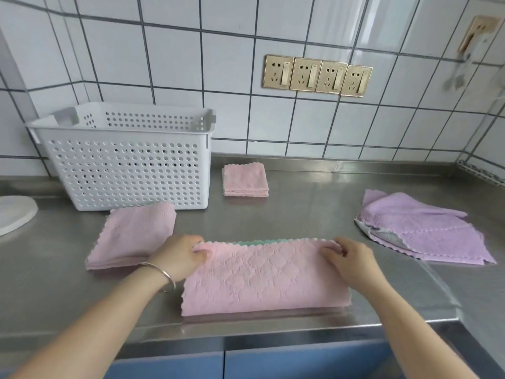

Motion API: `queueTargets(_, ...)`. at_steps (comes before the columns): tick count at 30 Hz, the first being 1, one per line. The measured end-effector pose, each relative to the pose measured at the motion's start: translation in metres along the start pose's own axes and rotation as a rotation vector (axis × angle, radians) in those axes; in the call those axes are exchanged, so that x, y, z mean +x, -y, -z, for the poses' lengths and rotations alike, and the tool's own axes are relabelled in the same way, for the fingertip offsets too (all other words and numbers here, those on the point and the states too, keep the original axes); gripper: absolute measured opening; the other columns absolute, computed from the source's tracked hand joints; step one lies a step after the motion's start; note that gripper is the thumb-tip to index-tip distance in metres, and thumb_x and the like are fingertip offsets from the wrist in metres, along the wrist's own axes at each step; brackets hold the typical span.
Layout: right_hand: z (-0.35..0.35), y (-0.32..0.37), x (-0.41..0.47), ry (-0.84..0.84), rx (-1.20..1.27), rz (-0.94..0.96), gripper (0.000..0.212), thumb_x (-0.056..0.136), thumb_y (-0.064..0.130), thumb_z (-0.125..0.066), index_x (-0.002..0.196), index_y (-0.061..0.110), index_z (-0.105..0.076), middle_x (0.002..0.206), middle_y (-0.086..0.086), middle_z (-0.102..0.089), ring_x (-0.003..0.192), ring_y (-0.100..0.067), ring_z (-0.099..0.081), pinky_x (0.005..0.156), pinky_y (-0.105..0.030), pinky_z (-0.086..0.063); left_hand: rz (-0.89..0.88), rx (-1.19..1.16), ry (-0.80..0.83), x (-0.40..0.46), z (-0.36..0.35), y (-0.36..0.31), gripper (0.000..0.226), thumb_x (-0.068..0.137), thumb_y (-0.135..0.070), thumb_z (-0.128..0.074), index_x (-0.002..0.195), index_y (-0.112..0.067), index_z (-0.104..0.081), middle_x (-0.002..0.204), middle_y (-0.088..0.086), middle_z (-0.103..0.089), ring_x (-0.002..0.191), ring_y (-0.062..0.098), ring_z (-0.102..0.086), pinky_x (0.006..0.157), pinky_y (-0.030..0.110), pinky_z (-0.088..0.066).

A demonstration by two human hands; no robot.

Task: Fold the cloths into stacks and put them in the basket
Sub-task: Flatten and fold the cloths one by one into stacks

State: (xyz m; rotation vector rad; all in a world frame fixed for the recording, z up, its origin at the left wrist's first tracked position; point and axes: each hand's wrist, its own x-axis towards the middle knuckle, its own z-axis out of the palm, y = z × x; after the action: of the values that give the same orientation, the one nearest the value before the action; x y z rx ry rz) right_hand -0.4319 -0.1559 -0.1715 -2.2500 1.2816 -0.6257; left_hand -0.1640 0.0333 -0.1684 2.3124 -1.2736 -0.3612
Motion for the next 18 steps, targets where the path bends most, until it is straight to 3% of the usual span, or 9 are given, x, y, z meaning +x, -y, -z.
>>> queueTargets(3,-0.024,0.005,0.02,0.025,-0.022,-0.051,0.038,0.085,0.019,-0.059,0.055,0.016,-0.036,0.054,0.002,-0.043,0.069,-0.026,-0.045,0.058,-0.032,-0.026,0.101,0.119,-0.063,0.016,-0.014,0.003,0.036,0.089,-0.027,-0.051,0.057,-0.018,-0.036,0.085,0.015,-0.064,0.085,0.03,-0.058,0.064,0.03,-0.033)
queueTargets(6,-0.038,0.003,0.03,0.032,0.001,-0.111,0.029,0.087,0.021,-0.055,0.06,0.018,-0.044,0.067,-0.005,-0.054,0.075,-0.028,-0.05,0.063,-0.032,-0.036,0.123,0.196,-0.121,0.022,-0.022,0.003,0.038,0.09,-0.024,-0.045,0.056,-0.019,-0.03,0.101,0.019,-0.067,0.099,0.034,-0.059,0.07,0.033,-0.039)
queueTargets(12,-0.043,0.003,0.044,0.059,-0.087,-0.147,0.021,0.09,0.028,-0.05,0.089,0.011,-0.062,0.1,-0.016,-0.066,0.095,-0.034,-0.058,0.067,-0.031,-0.038,0.127,0.241,-0.145,0.032,-0.028,0.008,0.021,0.092,-0.027,-0.044,0.075,-0.015,-0.044,0.11,0.017,-0.066,0.105,0.034,-0.058,0.078,0.035,-0.043)
queueTargets(15,-0.046,0.002,0.043,0.065,-0.09,-0.165,0.02,0.09,0.029,-0.05,0.096,0.012,-0.061,0.105,-0.014,-0.066,0.098,-0.033,-0.057,0.071,-0.032,-0.039,0.129,0.282,-0.13,0.034,-0.029,0.009,0.022,0.092,-0.028,-0.045,0.084,-0.01,-0.054,0.11,0.018,-0.066,0.105,0.034,-0.058,0.078,0.035,-0.043)
queueTargets(18,-0.043,0.007,0.039,0.0,0.047,-0.223,0.037,0.09,0.032,-0.054,0.121,0.013,-0.05,0.105,-0.008,-0.063,0.103,-0.03,-0.057,0.081,-0.035,-0.042,0.132,0.362,-0.212,0.028,-0.029,0.007,0.024,0.089,-0.03,-0.05,0.099,-0.009,-0.057,0.106,0.014,-0.066,0.1,0.034,-0.061,0.074,0.036,-0.047)
